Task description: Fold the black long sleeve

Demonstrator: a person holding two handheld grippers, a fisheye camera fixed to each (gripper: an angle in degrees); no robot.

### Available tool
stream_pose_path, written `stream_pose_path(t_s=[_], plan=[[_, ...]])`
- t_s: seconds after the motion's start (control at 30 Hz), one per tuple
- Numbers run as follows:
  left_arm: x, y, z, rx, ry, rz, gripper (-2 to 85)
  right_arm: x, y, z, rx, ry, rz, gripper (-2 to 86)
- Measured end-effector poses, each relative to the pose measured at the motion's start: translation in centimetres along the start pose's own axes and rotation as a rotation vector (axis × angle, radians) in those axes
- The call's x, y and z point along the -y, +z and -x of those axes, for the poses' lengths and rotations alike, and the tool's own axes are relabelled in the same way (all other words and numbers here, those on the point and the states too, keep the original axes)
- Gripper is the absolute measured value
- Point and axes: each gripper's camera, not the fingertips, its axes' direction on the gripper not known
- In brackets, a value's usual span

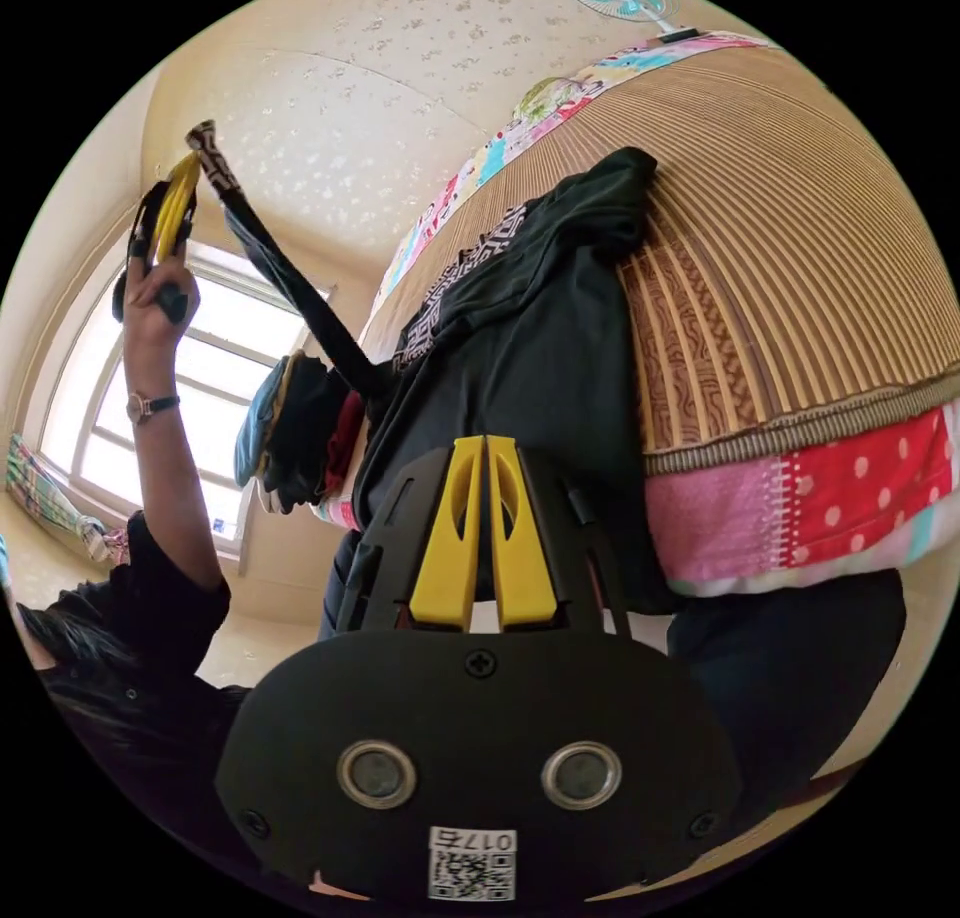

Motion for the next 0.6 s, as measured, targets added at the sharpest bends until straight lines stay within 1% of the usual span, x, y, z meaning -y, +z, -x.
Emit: stream_pose_path(t_s=[0.03,0.1,0.17,0.27,0.33,0.37,0.43,0.5,0.6], plan=[[-1.0,4.2,-0.2,0.015,0.002,0.104,6.6,0.0,-0.7,-0.3,0.000,0.006,-0.006,1.9],[-3.7,8.0,0.1,0.068,-0.006,0.220,8.3,-0.1,-3.3,-1.4,-0.008,0.026,-0.031,3.2],[-7.3,8.5,1.1,0.108,-0.011,0.263,8.6,-0.2,-5.2,-2.2,-0.033,0.049,-0.043,4.4],[-13.6,5.0,4.1,0.210,-0.080,0.305,9.4,-0.1,-7.3,-3.2,-0.080,0.061,-0.020,7.2],[-18.4,-0.3,6.6,0.346,-0.173,0.302,10.3,0.2,-7.7,-3.4,-0.111,0.059,0.015,8.6],[-19.5,-1.8,7.2,0.383,-0.195,0.302,10.7,0.6,-7.7,-3.3,-0.130,0.044,0.051,9.4],[-23.8,-6.8,8.9,0.510,-0.286,0.338,12.1,1.1,-7.0,-2.9,-0.164,0.016,0.117,10.4],[-26.8,-9.3,9.7,0.541,-0.361,0.383,12.6,1.7,-5.8,-2.2,-0.217,-0.021,0.216,11.3],[-30.8,-11.4,10.0,0.502,-0.405,0.437,12.6,2.3,-6.0,-1.8,-0.251,-0.065,0.267,12.1]])
